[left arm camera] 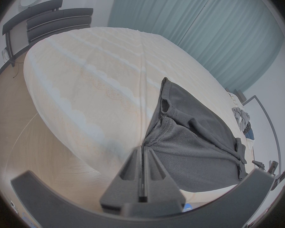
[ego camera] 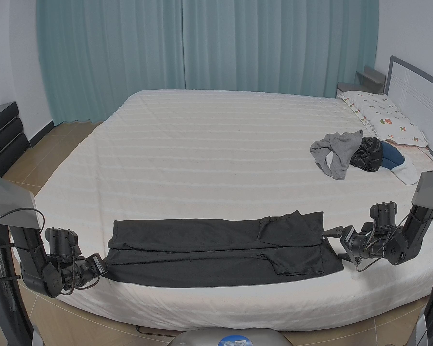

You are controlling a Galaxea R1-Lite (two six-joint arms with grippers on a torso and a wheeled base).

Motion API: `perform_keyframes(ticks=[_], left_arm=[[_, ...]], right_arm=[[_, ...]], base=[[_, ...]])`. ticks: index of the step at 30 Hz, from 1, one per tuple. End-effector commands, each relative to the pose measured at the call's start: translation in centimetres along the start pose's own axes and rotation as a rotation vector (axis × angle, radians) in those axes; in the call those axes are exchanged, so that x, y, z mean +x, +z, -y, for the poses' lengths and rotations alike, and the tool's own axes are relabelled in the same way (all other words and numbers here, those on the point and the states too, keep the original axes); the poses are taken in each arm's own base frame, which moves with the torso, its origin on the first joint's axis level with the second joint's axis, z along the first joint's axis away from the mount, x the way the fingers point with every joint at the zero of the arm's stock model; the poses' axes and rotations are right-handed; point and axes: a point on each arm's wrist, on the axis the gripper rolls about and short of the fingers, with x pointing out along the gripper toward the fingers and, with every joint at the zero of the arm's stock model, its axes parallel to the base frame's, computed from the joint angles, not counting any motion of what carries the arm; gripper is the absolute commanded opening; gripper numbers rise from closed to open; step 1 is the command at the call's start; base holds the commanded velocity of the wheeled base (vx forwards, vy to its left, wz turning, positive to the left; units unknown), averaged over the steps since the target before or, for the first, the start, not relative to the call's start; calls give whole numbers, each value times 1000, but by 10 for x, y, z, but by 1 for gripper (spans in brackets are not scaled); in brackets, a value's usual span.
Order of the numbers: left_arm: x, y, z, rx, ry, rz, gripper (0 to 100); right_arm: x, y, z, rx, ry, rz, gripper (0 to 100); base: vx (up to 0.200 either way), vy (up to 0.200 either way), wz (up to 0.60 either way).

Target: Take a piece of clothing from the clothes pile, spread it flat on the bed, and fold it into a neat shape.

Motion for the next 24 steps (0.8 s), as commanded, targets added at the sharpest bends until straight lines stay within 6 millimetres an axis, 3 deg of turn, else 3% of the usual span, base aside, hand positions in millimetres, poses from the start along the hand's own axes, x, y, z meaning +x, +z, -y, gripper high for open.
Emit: perform_keyframes(ticks=[1,3,4,17,24], left_arm=[[0,-1,0,-1,4,-9,0],[0,-1,0,-1,2,-8,0],[0,-1,0,-2,4,-9,100],[-6,32,18,3,-102,117,100],[-14,46,27,9,-127,89,100]], right_arm=[[0,0,0,-1,2,0,100],[0,0,-1,-1,3,1,100],[0,0,-1,-1,3,1,100],[-5,5,-5,38,23,17,100],[-4,6,-5,39,26,17,100]], base=[[0,0,0],[0,0,0],[0,0,0],[0,0,0],[0,0,0]])
